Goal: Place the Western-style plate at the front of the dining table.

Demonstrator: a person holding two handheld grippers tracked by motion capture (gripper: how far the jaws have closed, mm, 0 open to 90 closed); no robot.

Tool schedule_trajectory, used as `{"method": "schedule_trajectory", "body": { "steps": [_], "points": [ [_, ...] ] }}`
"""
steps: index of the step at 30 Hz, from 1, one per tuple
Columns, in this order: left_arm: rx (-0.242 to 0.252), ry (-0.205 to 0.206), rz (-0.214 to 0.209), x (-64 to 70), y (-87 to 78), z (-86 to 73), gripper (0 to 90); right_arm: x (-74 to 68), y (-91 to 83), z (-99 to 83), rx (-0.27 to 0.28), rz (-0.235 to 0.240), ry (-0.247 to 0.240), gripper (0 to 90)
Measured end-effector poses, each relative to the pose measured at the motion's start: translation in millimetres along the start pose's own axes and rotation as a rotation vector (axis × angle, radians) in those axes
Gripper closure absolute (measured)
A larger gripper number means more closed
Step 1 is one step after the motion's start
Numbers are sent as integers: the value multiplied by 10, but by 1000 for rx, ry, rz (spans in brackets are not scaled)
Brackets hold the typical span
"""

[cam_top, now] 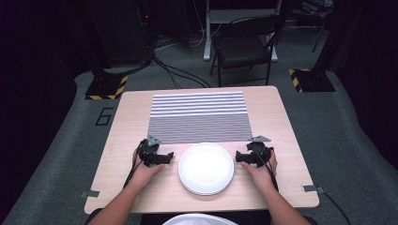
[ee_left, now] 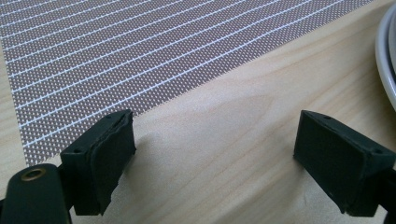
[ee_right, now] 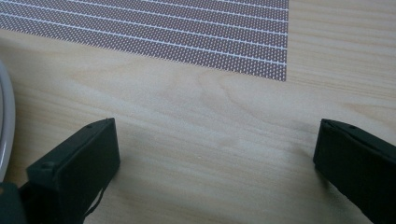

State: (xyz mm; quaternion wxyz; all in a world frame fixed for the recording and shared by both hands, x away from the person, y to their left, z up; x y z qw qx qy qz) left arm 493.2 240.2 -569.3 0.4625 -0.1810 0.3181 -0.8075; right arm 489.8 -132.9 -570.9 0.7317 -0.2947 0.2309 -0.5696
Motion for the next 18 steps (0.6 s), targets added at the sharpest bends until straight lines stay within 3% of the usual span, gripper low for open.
{"method": "schedule_trajectory", "body": {
  "steps": [10,18],
  "points": [
    [-1,1,-1,0,2,2,120,-42,-1,3,-5,19,-15,1],
    [-6,2,-3,-1,-3,0,121,-60,-22,3,13,25,-20,73]
  ]
}}
Point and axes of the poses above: each handheld gripper's, and its own axes: y roughly forward along the jaws, z roughly out of its top, x roughly to its right, the point moved 6 cm from there along y, roughly forward along the jaws
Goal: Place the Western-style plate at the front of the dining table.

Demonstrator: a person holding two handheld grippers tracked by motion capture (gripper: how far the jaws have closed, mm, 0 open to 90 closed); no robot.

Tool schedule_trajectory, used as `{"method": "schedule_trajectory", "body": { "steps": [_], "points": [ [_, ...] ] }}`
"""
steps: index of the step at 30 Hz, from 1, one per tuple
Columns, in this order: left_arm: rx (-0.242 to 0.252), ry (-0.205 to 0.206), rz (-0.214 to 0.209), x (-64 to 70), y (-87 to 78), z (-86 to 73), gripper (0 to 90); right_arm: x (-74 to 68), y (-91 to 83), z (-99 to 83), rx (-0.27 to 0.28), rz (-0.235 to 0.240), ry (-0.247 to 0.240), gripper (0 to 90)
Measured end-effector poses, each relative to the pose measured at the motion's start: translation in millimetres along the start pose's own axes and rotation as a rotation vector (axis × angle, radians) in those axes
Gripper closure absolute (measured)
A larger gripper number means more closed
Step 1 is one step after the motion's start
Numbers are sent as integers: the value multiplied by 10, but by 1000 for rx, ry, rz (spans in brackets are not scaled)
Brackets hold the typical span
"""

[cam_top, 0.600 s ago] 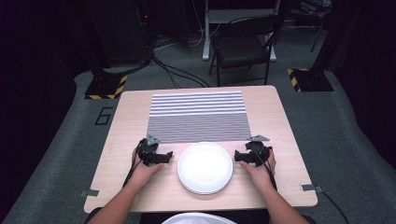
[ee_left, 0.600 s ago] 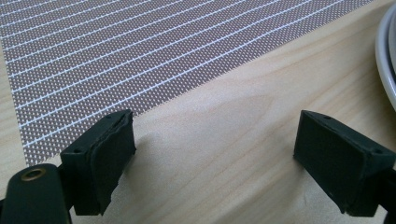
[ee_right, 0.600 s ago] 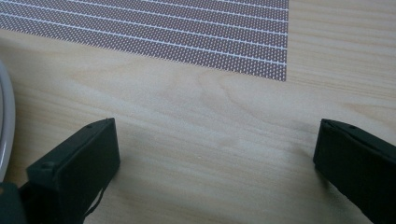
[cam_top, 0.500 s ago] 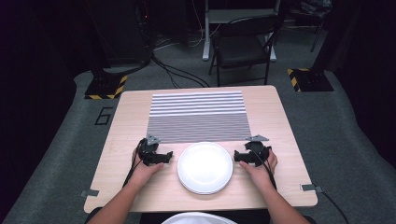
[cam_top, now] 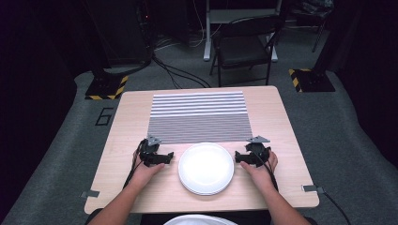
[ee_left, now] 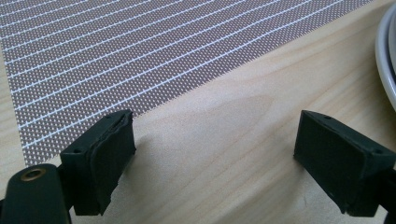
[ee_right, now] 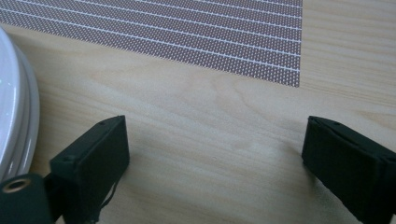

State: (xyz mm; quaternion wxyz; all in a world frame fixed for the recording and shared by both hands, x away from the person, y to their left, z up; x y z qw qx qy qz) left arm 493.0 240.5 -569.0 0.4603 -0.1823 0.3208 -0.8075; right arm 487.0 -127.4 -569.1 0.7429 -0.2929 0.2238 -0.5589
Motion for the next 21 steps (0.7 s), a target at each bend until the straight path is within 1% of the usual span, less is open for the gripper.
{"method": "schedule_trajectory", "body": {
  "steps": [2,3,4,6,7,8,9,11,13,14,15,16,17,18,20,21],
  "points": [
    [4,-1,3,-3,0,1,125,-7,-10,1,8,2,4,118],
    [9,-5,4,-2,2,3,137,-10,-24,-3,14,6,-3,147],
    [10,-15,7,-1,-1,2,137,-10,-24,-3,14,6,-3,147],
    [8,-10,9,-11,-5,2,151,-11,-23,-1,16,4,1,155],
    [11,-16,9,-5,-2,2,151,-9,-25,1,20,3,0,170],
    [7,-12,9,-8,-5,1,151,-10,-27,2,23,3,1,183],
    [19,-19,11,-5,3,6,153,-12,-29,3,29,8,-3,204],
    [20,-20,14,-6,3,7,155,-11,-32,4,31,7,-3,211],
    [23,-23,20,-10,0,8,163,-8,-36,3,34,9,-5,238],
    [14,-19,22,-18,-10,4,175,-8,-40,2,34,8,-1,254],
    [16,-24,25,-21,-14,4,190,-4,-44,1,36,2,0,276],
    [28,-27,30,-24,-9,8,205,-3,-46,3,39,1,-4,299],
    [29,-33,25,-23,-15,8,223,-6,-51,4,38,4,-4,317],
    [35,-37,29,-27,-19,9,251,-4,-53,7,38,4,-11,332],
    [33,-44,33,-32,-28,12,296,-21,-66,9,28,9,-12,372],
    [30,-73,23,-35,-48,20,349,-30,-78,12,18,12,-21,397]
  ]
}}
Point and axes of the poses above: each handheld gripper's, and its own axes: y roughly forward along the jaws, z roughly out of its top, x roughly to its right, the point moved 6 cm from there along y, roughly forward along the jaws
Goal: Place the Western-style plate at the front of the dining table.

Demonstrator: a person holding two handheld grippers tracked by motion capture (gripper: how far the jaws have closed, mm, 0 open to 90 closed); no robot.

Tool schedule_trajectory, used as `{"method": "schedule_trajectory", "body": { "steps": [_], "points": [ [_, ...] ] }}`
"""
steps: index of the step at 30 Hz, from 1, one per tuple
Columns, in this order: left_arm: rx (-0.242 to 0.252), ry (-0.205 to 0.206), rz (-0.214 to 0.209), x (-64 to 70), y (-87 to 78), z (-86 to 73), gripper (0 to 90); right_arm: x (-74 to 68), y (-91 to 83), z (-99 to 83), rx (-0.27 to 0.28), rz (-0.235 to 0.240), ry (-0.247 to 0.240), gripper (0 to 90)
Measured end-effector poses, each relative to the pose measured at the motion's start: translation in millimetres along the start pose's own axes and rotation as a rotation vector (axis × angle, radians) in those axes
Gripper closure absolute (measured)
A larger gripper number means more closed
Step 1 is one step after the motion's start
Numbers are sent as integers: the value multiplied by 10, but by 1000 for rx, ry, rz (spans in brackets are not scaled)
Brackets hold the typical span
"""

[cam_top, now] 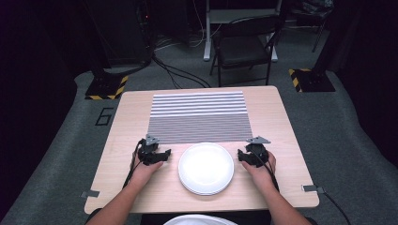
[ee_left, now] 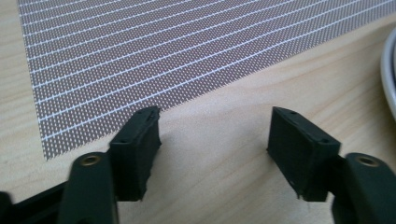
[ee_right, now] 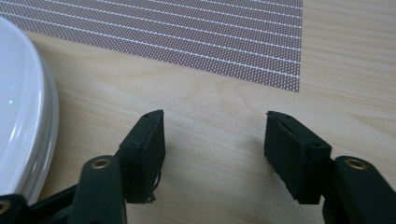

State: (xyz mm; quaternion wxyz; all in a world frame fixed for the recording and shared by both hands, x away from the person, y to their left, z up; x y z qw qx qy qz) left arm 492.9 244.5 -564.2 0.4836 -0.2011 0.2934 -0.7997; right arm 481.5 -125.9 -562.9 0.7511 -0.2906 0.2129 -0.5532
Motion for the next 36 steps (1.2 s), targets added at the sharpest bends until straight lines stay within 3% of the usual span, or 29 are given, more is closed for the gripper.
{"method": "schedule_trajectory", "body": {
  "steps": [4,9,21,24,32,36],
  "points": [
    [-7,-16,-6,1,-26,6,374,-3,-12,2,1,-6,-13,409],
    [2,-27,4,4,-63,27,382,-5,-68,31,1,-5,13,423],
    [-1,-43,-28,56,-127,59,423,-3,-172,75,16,23,59,448],
    [6,-68,-34,70,-138,67,442,-11,-199,88,20,34,77,448],
    [19,-101,-54,92,-195,96,470,-53,-254,106,34,25,79,466],
    [20,-114,-63,98,-233,115,475,-114,-303,116,50,23,48,500]
  ]
}}
Point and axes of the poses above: each handheld gripper's, and its own axes: y roughly forward along the jaws, z roughly out of its top, x roughly to its right, the point moved 6 cm from there along y, roughly forward along the jaws
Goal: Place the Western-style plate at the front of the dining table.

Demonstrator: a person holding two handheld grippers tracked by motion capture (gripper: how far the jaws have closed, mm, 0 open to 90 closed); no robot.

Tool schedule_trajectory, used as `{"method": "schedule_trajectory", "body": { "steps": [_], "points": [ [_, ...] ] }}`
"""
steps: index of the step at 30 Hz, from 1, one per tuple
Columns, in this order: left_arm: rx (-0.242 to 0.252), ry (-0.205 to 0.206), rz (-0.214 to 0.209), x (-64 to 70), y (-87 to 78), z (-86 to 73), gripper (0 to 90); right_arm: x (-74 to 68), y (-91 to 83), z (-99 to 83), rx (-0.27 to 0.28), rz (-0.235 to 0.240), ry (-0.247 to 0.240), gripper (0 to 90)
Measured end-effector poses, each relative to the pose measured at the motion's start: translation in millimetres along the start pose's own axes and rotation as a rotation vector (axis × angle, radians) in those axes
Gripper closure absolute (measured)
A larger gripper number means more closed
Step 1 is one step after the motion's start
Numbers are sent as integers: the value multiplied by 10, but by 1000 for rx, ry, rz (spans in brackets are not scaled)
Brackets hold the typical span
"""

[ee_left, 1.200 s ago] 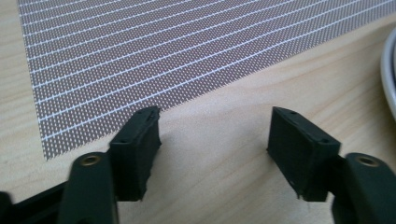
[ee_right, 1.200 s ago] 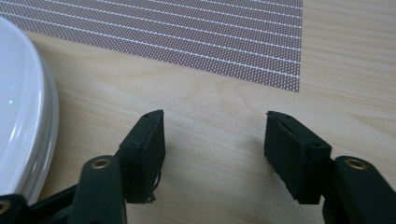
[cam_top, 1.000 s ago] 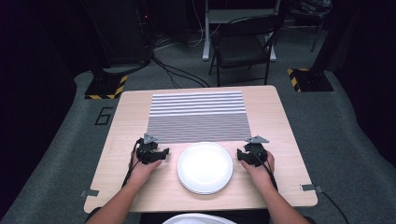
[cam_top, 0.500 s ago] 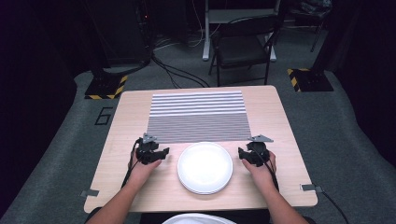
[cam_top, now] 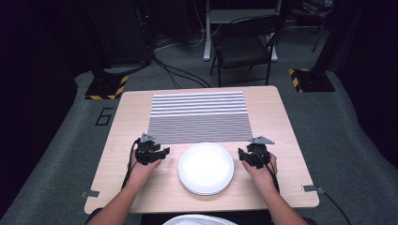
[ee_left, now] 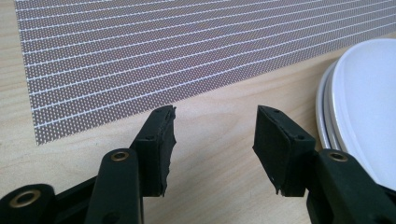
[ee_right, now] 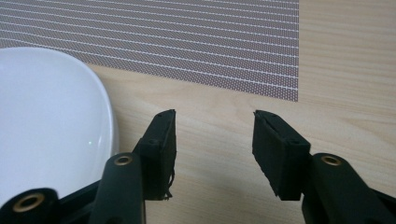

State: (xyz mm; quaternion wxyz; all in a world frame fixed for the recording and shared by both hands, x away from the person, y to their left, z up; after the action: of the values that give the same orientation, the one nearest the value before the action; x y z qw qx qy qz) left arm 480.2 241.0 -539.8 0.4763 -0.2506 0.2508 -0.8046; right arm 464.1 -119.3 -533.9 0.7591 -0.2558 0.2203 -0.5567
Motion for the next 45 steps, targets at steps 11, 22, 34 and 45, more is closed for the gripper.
{"method": "schedule_trajectory", "body": {
  "steps": [11,22,34,45],
  "points": [
    [-9,-18,42,64,-98,121,495,-94,-150,162,-20,-15,38,559],
    [29,-100,31,241,-196,209,505,-204,-276,152,13,-2,109,557],
    [30,-100,9,454,-263,35,539,-456,-457,24,46,50,126,574],
    [35,-80,-67,685,-266,-20,592,-444,-382,-104,25,56,131,551]
  ]
}}
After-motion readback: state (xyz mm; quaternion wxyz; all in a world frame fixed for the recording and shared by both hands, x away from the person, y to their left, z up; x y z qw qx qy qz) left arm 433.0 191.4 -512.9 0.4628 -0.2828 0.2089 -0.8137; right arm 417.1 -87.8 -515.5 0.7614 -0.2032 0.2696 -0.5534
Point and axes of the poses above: each handheld gripper's, and its own axes: y roughly forward along the jaws, z roughly out of its top, x roughly to its right, the point moved 6 cm from there along y, roughly forward along the jaws
